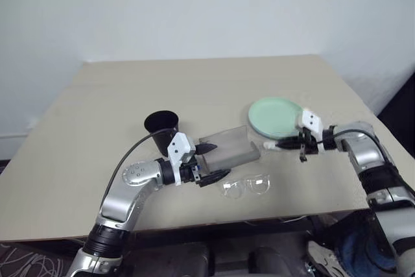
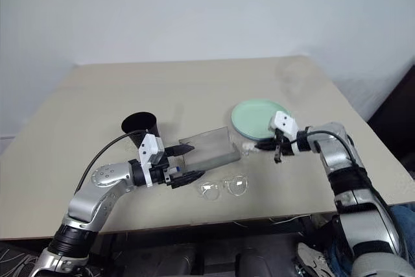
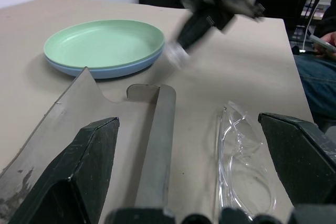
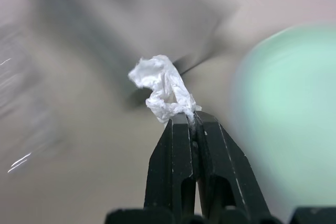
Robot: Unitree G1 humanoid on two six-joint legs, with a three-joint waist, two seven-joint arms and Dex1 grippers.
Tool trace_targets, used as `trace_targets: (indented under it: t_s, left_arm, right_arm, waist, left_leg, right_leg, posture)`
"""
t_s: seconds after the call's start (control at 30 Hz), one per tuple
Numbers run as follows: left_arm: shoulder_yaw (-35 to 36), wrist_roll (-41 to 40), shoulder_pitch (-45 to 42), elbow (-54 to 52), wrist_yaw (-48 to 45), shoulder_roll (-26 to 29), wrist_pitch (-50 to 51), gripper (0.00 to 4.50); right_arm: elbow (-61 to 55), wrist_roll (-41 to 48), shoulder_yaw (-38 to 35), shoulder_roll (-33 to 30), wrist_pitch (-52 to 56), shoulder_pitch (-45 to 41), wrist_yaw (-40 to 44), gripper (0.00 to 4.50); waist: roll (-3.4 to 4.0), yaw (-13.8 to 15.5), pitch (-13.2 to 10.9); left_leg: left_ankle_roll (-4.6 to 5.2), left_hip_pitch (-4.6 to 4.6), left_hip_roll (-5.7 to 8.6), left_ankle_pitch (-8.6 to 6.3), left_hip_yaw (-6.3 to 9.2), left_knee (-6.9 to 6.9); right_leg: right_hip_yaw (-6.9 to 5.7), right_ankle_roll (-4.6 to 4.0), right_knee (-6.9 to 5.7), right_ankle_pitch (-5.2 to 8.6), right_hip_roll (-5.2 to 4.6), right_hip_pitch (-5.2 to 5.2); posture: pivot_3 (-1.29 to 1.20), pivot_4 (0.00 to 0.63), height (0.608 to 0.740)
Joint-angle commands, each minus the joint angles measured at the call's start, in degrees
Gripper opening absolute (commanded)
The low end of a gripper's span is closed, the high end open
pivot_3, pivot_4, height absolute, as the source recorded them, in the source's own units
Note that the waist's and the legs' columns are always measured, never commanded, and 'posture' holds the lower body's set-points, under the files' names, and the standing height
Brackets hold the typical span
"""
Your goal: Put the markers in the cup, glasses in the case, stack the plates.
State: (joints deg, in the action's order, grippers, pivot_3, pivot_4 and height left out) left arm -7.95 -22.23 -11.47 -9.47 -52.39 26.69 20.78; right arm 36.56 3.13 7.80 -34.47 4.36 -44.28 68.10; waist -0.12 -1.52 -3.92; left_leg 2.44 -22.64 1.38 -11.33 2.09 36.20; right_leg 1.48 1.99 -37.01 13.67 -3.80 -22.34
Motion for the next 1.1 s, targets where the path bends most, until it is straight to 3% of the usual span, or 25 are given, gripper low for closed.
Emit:
trace_targets:
  t_s: [0.03,0.23,0.33,0.67,1.1]
  left_arm:
    - [0.2,0.2,-1.2,-1.6,0.1,0.0,-0.8,4.5]
    - [0.1,0.5,-1.3,-1.4,0.1,-0.2,-0.9,4.5]
    - [0.2,0.8,-1.2,-1.5,0.2,-0.3,-0.9,4.5]
    - [0.2,1.0,-2.0,-1.5,-0.1,0.2,-0.4,4.5]
    - [-4.8,3.0,-10.7,3.8,-5.2,1.9,4.1,4.5]
  right_arm:
    - [8.3,-3.6,-1.2,1.8,-5.5,-5.6,-10.4,0.03]
    - [25.6,-10.3,1.0,5.0,-8.1,-12.5,-24.0,0.03]
    - [30.0,-10.7,0.7,6.2,-9.1,-14.0,-25.5,0.63]
    - [31.0,-9.7,-0.9,6.0,-13.1,-13.7,-23.8,3.85]
    - [13.9,-0.2,-5.3,3.8,-13.7,-2.1,-2.8,3.85]
  waist:
    - [-0.01,0.0,0.0]
    - [-0.02,0.2,0.0]
    - [-0.02,0.0,0.0]
    - [0.0,-1.5,0.0]
    - [0.0,-1.4,0.0]
  left_leg:
    - [0.0,0.02,-0.01,0.0,-0.01,0.0]
    - [0.04,-0.04,0.07,0.03,-0.04,-0.04]
    - [0.24,-0.06,0.11,0.14,-0.13,-0.08]
    - [0.3,0.01,0.07,0.18,-0.1,-0.08]
    - [0.39,0.01,0.09,0.23,-0.11,0.0]
  right_leg:
    - [0.0,0.0,0.01,0.0,0.01,0.0]
    - [0.06,-0.3,0.02,-0.17,-0.02,-0.03]
    - [0.2,-0.33,0.03,-0.19,-0.02,-0.07]
    - [0.25,-0.12,-0.01,-0.1,0.07,-0.02]
    - [0.28,0.2,-0.02,-0.21,0.1,0.04]
  posture:
    - [0.0,0.0,0.738]
    - [0.0,0.0,0.738]
    - [0.0,0.0,0.738]
    - [0.0,0.0,0.738]
    - [0.0,0.0,0.738]
